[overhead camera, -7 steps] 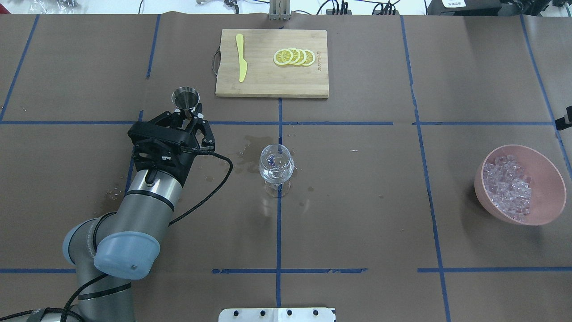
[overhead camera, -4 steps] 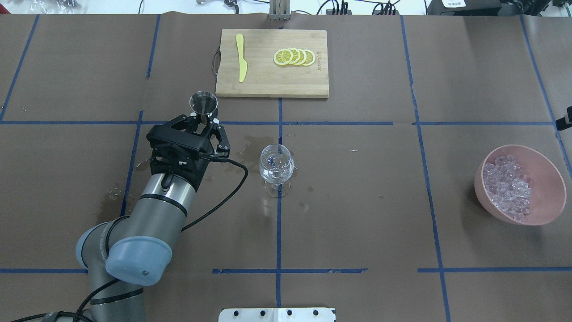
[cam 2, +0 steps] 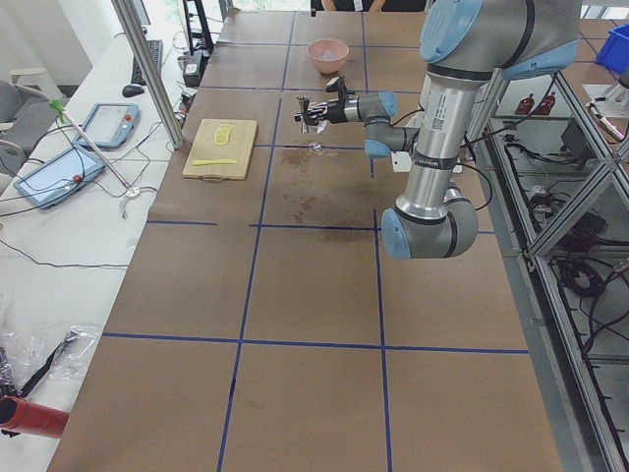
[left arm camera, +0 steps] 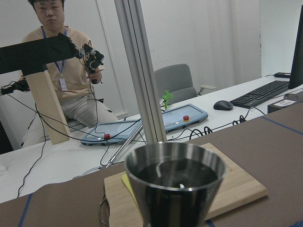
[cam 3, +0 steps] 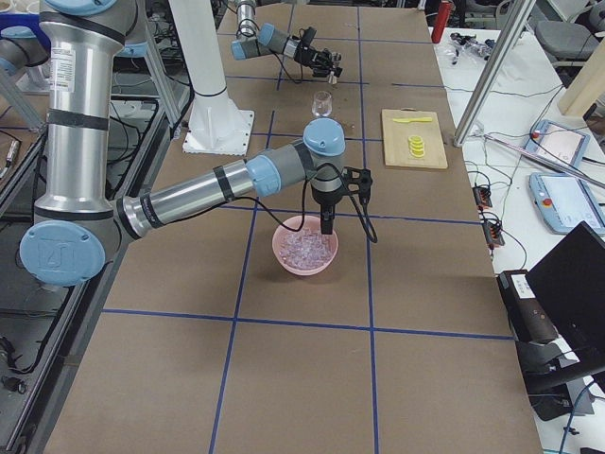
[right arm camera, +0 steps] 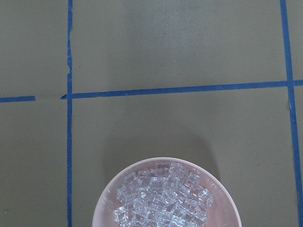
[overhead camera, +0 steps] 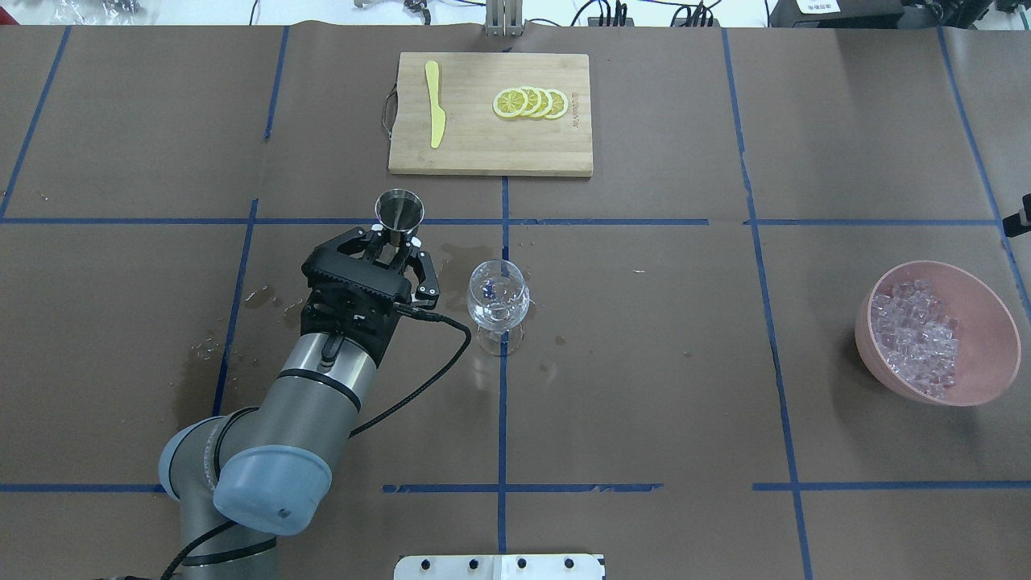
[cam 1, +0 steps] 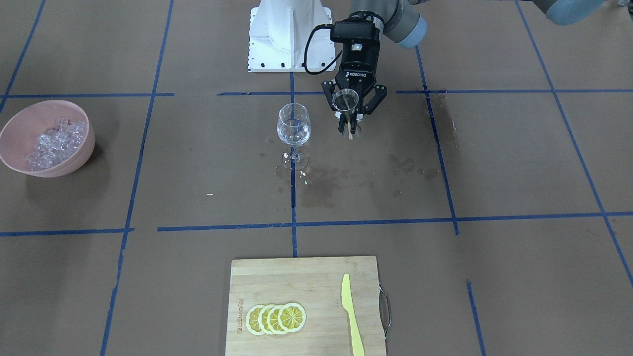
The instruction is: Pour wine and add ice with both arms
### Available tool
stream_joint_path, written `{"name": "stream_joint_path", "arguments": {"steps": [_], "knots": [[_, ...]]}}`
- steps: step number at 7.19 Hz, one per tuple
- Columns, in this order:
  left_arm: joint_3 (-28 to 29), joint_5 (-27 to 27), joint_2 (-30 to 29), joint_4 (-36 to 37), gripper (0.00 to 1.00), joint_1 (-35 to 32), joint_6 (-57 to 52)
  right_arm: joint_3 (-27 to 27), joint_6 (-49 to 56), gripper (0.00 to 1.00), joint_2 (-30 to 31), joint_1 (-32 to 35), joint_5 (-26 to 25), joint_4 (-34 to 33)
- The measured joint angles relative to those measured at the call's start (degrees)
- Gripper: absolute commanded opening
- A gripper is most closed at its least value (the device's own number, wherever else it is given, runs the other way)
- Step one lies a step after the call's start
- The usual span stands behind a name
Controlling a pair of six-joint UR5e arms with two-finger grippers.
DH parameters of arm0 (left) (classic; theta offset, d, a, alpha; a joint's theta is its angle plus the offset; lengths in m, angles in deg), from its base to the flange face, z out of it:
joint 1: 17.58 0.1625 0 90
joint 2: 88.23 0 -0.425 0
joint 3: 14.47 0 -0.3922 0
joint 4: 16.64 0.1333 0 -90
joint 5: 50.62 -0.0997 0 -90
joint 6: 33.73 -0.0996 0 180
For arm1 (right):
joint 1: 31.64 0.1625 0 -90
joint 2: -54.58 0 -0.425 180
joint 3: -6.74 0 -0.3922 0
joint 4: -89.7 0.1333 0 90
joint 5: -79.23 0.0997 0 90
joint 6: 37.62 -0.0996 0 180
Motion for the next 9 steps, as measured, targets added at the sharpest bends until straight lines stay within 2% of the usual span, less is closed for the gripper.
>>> {"name": "stream_joint_path", "arguments": {"steps": [9], "knots": [[2.3,-0.3,-2.8,0.1,0.00,2.8,-8.4,-0.7,0.0,1.00,0.1,0.0,0.1,0.0]]}}
